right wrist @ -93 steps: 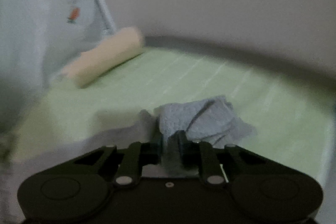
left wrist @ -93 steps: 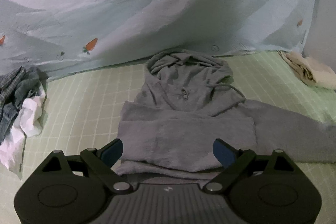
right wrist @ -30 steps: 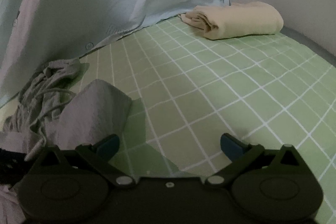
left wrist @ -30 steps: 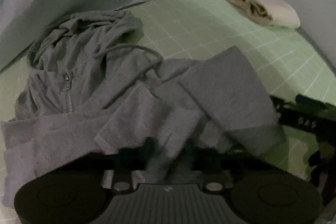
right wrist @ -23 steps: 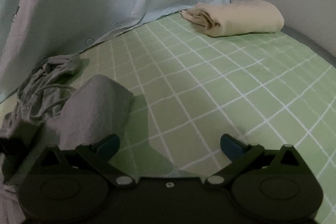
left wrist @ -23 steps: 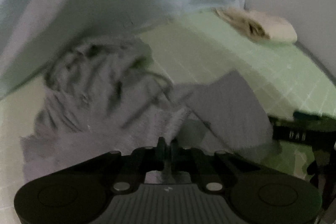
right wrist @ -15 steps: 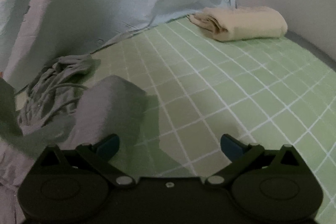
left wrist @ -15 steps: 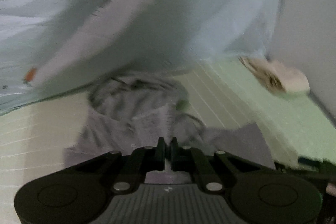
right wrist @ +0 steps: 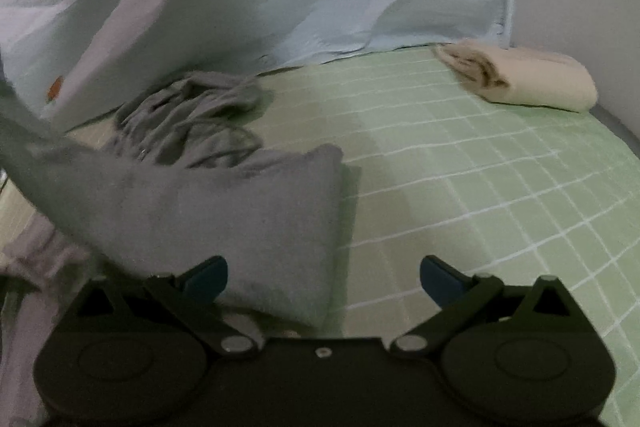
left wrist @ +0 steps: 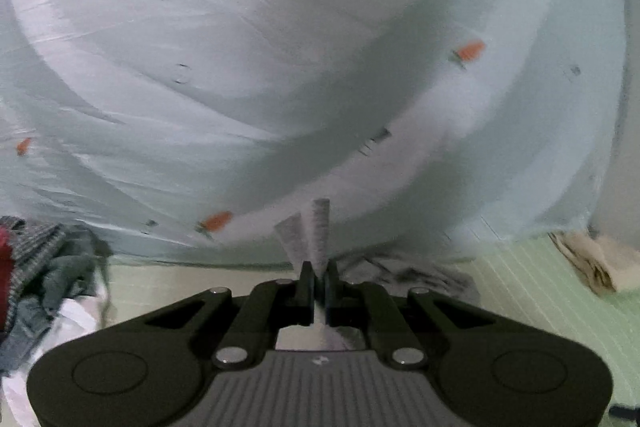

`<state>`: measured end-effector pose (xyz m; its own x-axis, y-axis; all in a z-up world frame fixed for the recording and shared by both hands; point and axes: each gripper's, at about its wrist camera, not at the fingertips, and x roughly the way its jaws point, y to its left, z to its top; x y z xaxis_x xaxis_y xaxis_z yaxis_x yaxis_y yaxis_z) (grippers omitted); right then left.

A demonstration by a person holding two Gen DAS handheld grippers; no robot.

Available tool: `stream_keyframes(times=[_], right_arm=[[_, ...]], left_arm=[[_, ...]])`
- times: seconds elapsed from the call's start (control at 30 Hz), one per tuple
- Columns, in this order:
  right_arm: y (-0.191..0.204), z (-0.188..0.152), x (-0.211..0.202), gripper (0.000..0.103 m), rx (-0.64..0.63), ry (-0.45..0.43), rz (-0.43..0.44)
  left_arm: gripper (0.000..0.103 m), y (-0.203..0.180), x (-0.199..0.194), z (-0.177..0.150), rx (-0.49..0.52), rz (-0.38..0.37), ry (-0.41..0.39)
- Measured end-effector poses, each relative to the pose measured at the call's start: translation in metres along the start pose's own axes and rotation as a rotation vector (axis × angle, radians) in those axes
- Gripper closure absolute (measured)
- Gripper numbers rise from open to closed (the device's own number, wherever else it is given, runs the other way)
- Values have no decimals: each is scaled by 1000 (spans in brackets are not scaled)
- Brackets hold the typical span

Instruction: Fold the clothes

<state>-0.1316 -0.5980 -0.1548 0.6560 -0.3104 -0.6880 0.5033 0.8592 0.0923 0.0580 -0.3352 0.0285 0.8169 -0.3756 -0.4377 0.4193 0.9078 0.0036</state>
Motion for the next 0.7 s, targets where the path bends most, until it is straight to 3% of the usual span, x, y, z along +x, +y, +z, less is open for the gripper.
stream_keyframes(times=[0.17,0.27,0.47,0.63,0.7], right_arm=[[31,-4,5,0,-122,21,7],[49,-9,15,0,-230,62,-19],[66,-9,29,0,-335,54,-157],[51,6,22,0,-294,-31,-355],[41,6,21,0,-251,-10,-351]], left_arm=[[98,31,-3,12,-107,-18,-32],[98,39,-10,19,-105,-10,-74],[98,59,-24,32,-173,-48,-124],[98,73,-30,32,-183,-26,-145],[98,78,-30,30,-186,-13,-133]])
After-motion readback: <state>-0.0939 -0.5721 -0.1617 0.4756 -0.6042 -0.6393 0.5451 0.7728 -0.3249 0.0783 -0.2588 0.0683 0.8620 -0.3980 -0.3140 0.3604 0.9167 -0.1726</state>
